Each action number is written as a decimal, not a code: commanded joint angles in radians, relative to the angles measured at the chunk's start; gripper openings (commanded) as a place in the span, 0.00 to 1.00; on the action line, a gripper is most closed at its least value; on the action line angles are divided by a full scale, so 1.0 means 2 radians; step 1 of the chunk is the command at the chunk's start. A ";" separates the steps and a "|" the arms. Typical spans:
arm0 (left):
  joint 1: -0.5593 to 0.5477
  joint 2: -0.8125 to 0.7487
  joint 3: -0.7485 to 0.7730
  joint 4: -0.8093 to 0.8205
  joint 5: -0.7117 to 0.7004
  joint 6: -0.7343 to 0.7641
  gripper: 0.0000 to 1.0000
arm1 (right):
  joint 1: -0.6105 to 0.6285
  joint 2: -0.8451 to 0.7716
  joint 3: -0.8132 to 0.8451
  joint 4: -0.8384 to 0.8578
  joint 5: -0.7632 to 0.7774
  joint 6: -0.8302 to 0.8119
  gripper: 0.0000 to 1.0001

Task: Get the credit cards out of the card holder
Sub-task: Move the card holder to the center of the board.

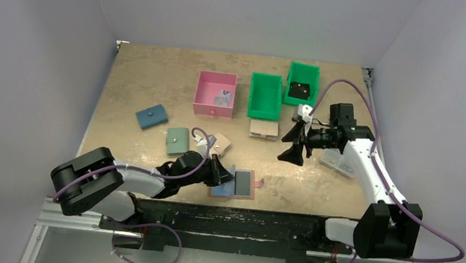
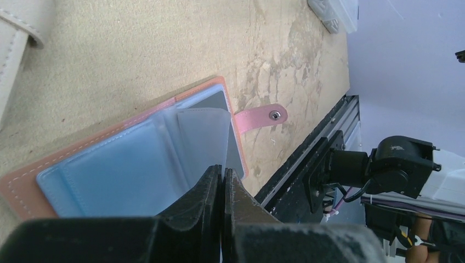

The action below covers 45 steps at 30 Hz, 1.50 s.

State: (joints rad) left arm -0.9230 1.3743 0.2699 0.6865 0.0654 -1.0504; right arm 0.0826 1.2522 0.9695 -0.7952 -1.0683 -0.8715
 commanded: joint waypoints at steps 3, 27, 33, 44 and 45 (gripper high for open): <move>0.003 0.032 0.047 0.025 0.025 0.014 0.00 | -0.004 0.032 0.040 -0.063 -0.014 -0.052 0.81; 0.051 0.147 0.225 -0.083 0.073 0.075 0.00 | -0.014 0.018 0.030 -0.019 0.031 -0.004 0.81; 0.061 0.182 0.268 -0.115 0.063 0.068 0.00 | -0.014 0.019 0.029 -0.016 0.035 -0.001 0.81; 0.061 0.223 0.310 -0.101 0.056 0.029 0.00 | -0.016 0.022 0.020 0.020 0.069 0.036 0.81; 0.062 0.225 0.310 -0.099 0.058 0.029 0.00 | -0.015 0.023 0.018 0.024 0.073 0.041 0.81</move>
State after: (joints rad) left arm -0.8051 1.8103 0.8490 0.4320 0.1761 -0.9619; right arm 0.0574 1.3190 1.0061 -0.8070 -0.9615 -0.8425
